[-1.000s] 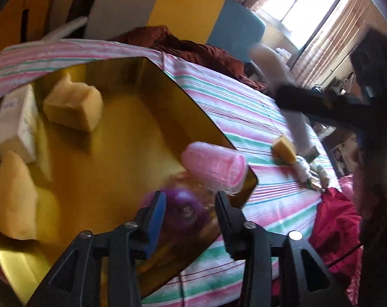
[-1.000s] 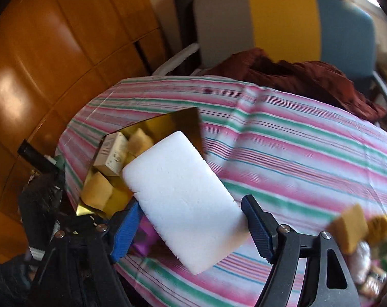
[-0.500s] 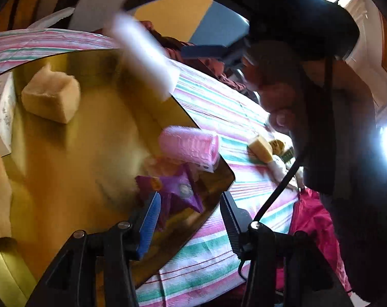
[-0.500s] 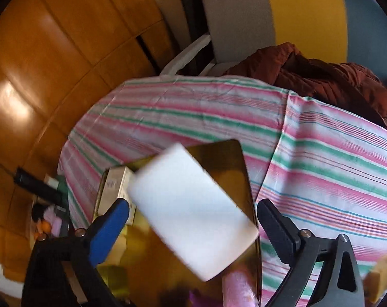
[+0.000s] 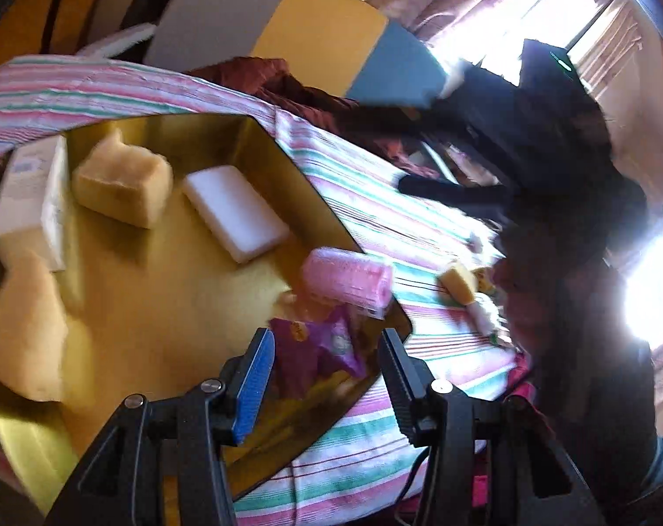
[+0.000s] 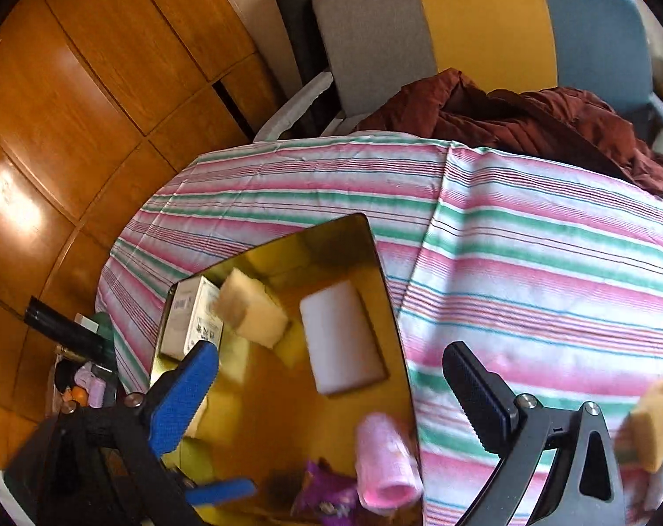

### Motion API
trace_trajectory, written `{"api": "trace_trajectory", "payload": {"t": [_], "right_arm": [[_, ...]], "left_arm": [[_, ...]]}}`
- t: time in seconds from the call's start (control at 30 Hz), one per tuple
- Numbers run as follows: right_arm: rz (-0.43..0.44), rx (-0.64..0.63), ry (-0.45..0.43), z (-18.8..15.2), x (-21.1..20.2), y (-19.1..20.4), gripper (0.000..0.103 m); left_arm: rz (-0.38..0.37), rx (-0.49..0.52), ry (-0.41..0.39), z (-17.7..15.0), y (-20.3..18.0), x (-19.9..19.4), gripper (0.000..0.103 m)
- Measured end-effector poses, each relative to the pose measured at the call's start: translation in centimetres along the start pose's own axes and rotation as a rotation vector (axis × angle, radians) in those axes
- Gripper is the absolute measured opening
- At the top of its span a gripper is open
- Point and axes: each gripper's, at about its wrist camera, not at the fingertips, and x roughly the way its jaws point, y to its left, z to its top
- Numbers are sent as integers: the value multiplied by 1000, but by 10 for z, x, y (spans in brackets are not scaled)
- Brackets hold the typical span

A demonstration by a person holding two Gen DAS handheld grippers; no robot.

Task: Organize objects
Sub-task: 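Place the purple bag in the tray with the left tool while the right tool places the white block, then open both tools and withdraw them from the gold tray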

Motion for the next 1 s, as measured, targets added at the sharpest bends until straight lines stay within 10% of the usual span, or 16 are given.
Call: {"api": "trace_trajectory", "payload": {"t": [0.53,1.0], "right_arm": [[-137,-104,-83,-67,-41,13,103],[-231,-143,-116,-92,-43,21,103]], "left_arm": [[385,75,-174,5,-11,-43,50],[480,71,-235,3,-11,-56,50]]}}
